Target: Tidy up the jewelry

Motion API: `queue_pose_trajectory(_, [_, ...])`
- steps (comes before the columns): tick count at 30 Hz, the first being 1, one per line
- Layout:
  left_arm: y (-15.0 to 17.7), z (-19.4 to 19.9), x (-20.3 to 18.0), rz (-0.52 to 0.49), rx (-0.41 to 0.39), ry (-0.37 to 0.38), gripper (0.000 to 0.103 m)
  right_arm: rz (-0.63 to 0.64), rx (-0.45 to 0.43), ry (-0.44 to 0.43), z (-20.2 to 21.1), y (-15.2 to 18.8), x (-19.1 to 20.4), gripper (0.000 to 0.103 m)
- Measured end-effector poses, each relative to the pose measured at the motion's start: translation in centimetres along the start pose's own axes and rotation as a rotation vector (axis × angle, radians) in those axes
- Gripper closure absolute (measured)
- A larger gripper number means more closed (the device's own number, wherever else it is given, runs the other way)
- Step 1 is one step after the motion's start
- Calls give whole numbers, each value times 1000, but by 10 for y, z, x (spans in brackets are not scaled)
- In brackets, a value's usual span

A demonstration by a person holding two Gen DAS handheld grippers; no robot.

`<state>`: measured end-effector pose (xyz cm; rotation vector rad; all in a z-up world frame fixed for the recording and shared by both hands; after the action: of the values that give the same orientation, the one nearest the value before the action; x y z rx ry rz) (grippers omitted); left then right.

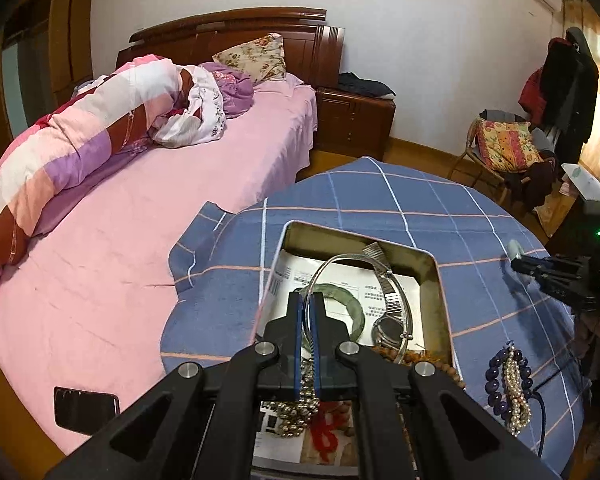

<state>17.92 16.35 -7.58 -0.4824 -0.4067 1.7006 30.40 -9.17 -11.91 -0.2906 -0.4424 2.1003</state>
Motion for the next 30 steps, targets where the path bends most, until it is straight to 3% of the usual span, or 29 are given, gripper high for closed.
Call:
queue_pose_trajectory(4, [2,5,3,-4,-6,-7,101,55,-81,-39,29,-18,39,90])
queue_pose_trajectory(9, [6,3,11,0,9,-23,101,179,-174,-118,64,-42,115,90])
queue_pose_trajectory(15, [12,-11,14,11,47,-13,101,322,-170,-175,41,-56,203,90])
queue_pose_trajectory(21, [18,-26,10,-6,75,-7,101,328,-111,-180,1,-56,218,90])
queue_pose_trajectory(30, [22,-41,13,-4,103,-14,100,292,-53,-200,-16,-42,206,89])
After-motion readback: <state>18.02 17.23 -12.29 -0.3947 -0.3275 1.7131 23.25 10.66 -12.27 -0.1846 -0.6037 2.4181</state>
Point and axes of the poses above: each gripper's, at about its wrist camera, not at the fingertips, and z roughly against the way its jaws point, x to its left, y to its underside, the point moved 8 cm from there along -z, roughly the way its jaws point, and after that the axes turned 14 degrees about x, right-handed, at the moved point
